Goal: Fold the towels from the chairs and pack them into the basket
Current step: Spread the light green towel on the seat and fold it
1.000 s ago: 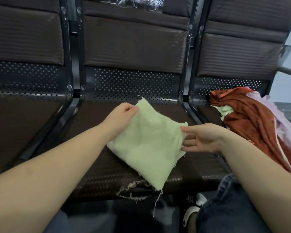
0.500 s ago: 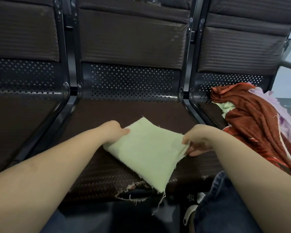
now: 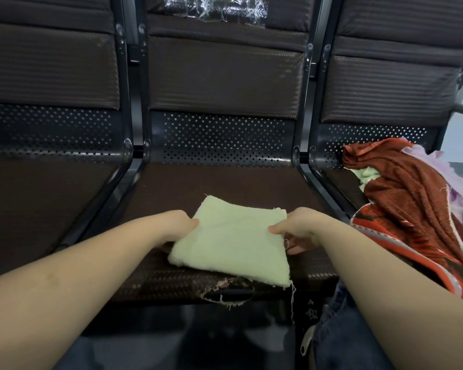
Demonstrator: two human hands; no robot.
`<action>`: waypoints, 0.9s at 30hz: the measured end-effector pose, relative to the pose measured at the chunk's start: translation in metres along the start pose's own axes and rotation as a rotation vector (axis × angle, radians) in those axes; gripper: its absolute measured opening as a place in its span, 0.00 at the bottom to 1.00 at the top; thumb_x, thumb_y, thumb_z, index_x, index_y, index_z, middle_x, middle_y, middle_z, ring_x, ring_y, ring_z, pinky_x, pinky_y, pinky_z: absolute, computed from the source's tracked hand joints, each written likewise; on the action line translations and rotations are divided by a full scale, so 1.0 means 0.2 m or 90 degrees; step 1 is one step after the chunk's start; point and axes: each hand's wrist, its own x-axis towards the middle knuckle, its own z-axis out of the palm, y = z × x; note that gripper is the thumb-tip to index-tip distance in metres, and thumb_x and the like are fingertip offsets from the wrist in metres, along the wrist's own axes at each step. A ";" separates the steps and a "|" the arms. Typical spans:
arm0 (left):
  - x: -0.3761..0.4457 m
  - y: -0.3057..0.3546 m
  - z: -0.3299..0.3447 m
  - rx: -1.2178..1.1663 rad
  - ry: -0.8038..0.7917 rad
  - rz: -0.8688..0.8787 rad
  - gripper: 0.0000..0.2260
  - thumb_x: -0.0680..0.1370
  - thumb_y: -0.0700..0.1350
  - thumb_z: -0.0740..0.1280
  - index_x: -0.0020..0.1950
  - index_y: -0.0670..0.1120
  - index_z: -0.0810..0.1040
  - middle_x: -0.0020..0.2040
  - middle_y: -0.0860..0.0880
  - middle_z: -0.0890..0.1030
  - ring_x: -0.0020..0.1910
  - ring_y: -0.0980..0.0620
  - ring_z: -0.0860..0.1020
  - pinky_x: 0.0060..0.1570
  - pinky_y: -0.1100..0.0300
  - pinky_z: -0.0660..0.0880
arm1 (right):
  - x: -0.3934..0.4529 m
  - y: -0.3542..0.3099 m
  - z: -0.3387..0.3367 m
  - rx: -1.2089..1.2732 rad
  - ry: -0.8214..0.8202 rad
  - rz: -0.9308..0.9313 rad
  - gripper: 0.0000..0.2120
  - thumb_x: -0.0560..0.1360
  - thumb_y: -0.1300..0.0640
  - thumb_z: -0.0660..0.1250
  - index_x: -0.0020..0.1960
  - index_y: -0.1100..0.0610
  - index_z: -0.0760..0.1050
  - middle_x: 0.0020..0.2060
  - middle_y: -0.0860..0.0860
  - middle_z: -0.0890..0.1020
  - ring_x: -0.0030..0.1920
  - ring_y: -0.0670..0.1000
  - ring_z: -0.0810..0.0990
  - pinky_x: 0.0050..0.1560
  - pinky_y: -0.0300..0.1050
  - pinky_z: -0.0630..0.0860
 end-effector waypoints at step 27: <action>-0.30 -0.19 0.18 0.276 0.186 0.263 0.24 0.83 0.49 0.49 0.78 0.49 0.48 0.79 0.47 0.42 0.77 0.48 0.40 0.75 0.49 0.38 | -0.13 -0.06 0.58 -0.578 0.019 -0.486 0.25 0.83 0.49 0.48 0.78 0.55 0.51 0.78 0.52 0.47 0.77 0.52 0.42 0.75 0.50 0.42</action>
